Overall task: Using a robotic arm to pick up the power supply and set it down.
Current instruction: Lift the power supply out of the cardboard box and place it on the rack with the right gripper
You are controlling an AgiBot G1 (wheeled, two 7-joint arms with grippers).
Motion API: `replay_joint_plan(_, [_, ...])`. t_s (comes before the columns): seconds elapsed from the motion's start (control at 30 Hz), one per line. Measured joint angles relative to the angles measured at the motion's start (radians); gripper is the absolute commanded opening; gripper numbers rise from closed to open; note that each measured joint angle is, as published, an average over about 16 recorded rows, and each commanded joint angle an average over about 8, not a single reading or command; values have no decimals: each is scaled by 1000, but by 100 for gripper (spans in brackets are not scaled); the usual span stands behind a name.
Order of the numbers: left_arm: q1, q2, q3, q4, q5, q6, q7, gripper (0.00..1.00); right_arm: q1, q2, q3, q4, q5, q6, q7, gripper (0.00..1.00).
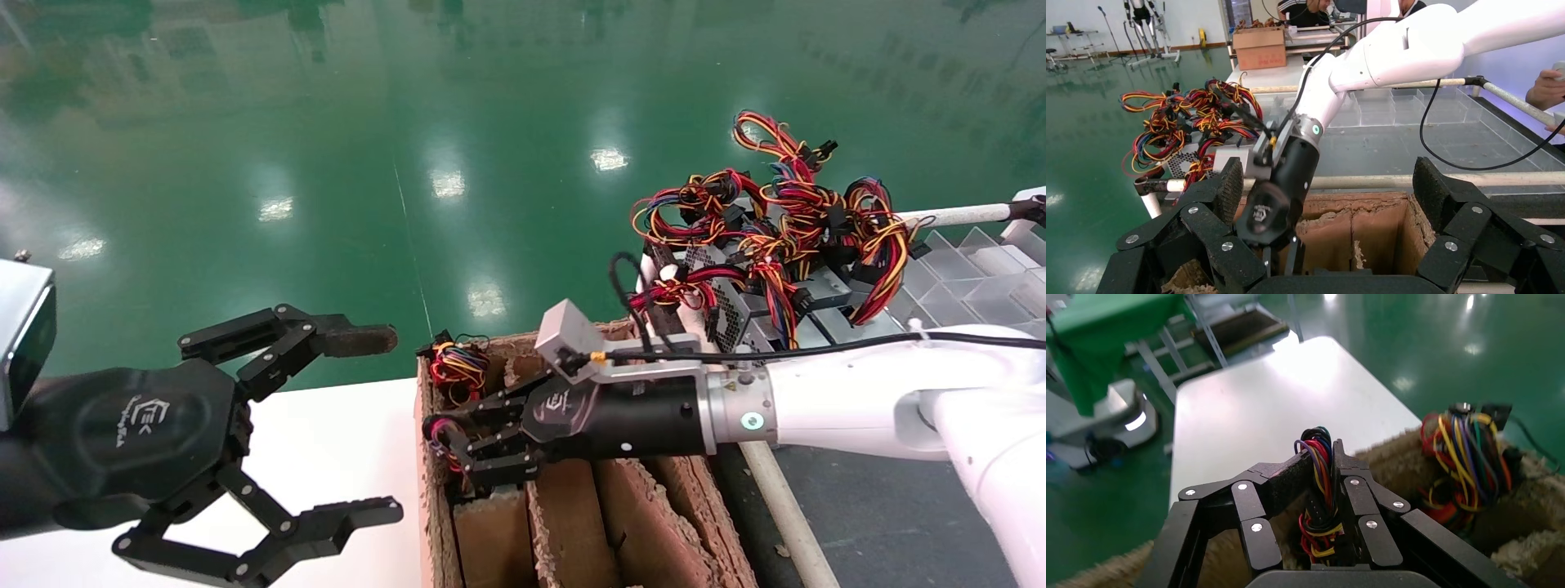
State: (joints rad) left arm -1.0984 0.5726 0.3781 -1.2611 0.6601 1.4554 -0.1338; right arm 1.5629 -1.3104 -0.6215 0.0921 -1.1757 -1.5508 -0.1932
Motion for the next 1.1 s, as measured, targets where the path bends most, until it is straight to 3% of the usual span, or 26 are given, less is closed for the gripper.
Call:
replay_joint_plan(0.43, [0, 0, 0, 0, 0, 0, 0, 100, -18, 69, 39, 74, 110, -42, 48, 0])
replay_joint_plan(1.1, [0, 0, 0, 0, 0, 0, 0, 100, -4, 282, 32, 358, 364, -41, 256, 0])
